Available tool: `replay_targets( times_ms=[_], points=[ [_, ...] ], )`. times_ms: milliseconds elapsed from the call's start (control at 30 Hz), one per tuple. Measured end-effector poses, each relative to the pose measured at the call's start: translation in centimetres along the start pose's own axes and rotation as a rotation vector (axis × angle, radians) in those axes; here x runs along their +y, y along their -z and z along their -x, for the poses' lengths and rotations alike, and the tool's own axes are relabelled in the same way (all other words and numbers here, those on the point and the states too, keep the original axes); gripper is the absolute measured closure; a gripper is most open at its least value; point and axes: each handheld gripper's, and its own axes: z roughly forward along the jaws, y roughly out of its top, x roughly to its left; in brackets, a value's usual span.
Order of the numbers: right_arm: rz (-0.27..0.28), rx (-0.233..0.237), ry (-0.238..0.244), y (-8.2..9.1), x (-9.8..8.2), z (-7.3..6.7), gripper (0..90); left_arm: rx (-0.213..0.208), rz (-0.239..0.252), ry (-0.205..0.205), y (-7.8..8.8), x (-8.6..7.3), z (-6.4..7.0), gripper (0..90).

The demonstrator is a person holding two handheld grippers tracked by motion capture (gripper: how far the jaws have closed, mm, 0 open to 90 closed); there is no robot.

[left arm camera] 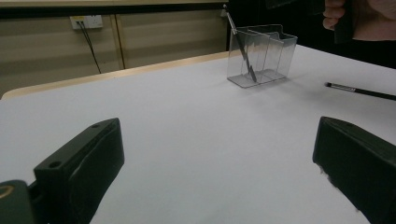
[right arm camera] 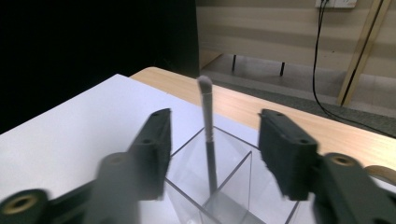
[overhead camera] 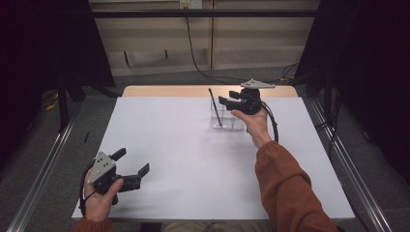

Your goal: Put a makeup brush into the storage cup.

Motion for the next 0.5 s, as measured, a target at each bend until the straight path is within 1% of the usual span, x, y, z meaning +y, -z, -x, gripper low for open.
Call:
replay_targets(
  times_ms=[67,133,200,233,367,433,467,500],
  points=[
    [0.009,0.005,-0.003,0.2,0.0,-0.1,34.1,0.000,0.000,-0.001,0.0,0.0,0.0,2.1],
    [0.014,-0.001,0.005,0.4,-0.2,-0.2,28.5,0.000,0.001,-0.003,0.0,0.0,0.0,2.0],
    [0.020,0.005,0.007,0.7,-0.4,-0.2,26.5,0.001,0.000,-0.006,0.0,0.0,-0.1,2.0],
    [0.020,0.003,0.011,0.8,-0.5,-0.2,23.9,0.001,0.001,-0.005,0.0,0.0,-0.1,2.1],
    [0.024,0.011,0.005,1.4,-0.5,-0.1,17.4,0.003,0.007,0.000,0.1,0.0,0.0,2.0],
    [0.036,0.001,0.010,1.8,-0.6,-0.2,12.5,0.004,0.003,-0.005,0.1,0.0,-0.1,2.0],
    [0.036,-0.004,0.010,2.0,-0.6,-0.2,11.1,0.004,-0.003,-0.007,0.1,0.0,-0.1,2.1],
    [0.036,-0.004,0.013,2.2,-0.7,-0.2,11.0,0.005,-0.003,0.000,0.1,0.0,-0.1,2.0]
  ],
)
